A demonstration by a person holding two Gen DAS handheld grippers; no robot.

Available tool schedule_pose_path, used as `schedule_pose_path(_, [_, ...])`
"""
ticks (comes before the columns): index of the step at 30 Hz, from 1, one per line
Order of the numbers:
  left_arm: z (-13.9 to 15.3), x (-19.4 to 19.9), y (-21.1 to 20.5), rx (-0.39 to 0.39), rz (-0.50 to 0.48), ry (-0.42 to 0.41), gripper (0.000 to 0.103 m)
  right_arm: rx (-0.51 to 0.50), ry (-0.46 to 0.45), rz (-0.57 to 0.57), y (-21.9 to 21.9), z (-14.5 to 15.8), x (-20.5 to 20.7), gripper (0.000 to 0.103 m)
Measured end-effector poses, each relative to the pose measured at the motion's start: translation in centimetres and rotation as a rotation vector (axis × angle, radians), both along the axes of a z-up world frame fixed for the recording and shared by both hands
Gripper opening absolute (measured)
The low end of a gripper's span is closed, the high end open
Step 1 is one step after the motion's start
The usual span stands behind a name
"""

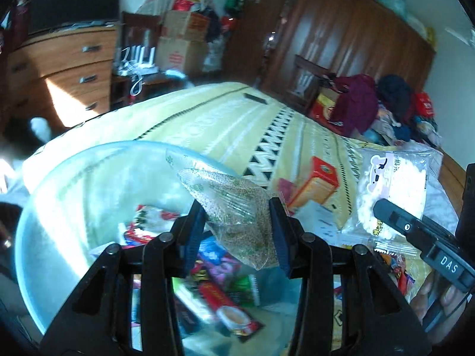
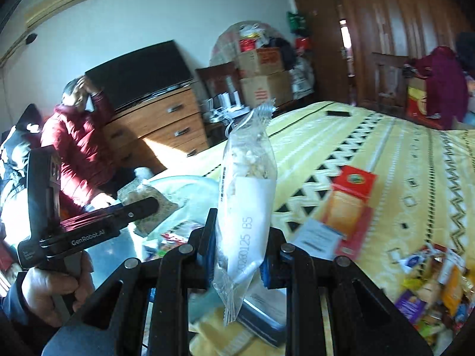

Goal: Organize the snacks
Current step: 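Carry the rice cracker bag to the glass bowl and release it with the right gripper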

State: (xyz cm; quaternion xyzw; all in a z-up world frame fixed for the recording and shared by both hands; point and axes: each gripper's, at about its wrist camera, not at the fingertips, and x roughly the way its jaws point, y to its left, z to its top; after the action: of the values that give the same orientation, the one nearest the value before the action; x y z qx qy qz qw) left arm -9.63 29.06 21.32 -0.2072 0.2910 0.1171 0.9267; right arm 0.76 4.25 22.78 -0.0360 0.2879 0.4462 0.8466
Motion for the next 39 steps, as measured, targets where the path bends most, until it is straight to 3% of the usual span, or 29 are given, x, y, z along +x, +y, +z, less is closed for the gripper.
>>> schedule_pose_path(3, [-1.3,-0.9,2.3,-0.034,0.035,0.023,0.043,-0.02,0.045,0.051,3.4,-1.8,-0.2,0.025])
schedule_pose_path(9, [-2.0,-0.9,2.8,-0.056,0.052,0.062,0.043,-0.068,0.089,0.091,7.1,-4.5,-0.7,0.025])
schedule_pose_path(23, [-1.9,-0.6,2.9,-0.044,0.058,0.075,0.044,-0.096,0.098,0.1,8.6,-4.5,-0.8,0.025])
schedule_pose_path(30, [-1.6,-0.6,3.1,-0.003,0.085,0.095,0.045,-0.117,0.093,0.121,9.5,-4.5,-1.3,0.032])
schedule_pose_path(33, [-1.5,-0.5,3.2,0.005,0.094,0.097,0.045,-0.115,0.085,0.124,9.6,-4.2,-1.6,0.045])
schedule_pose_path(35, [-1.3,-0.6,3.1,0.018,0.104,0.096,0.046,-0.116,0.077,0.123,9.5,-4.0,-1.7,0.046])
schedule_pose_path(36, [-1.1,-0.6,3.0,0.036,0.113,0.096,0.048,-0.116,0.075,0.121,9.4,-3.9,-1.8,0.047])
schedule_pose_path(38, [-0.5,-0.9,2.7,0.079,0.143,0.083,0.069,-0.112,0.071,0.115,9.1,-3.6,-1.9,0.047])
schedule_pose_path(39, [-0.1,-1.1,2.5,0.098,0.161,0.072,0.074,-0.109,0.066,0.109,8.7,-3.5,-2.0,0.047])
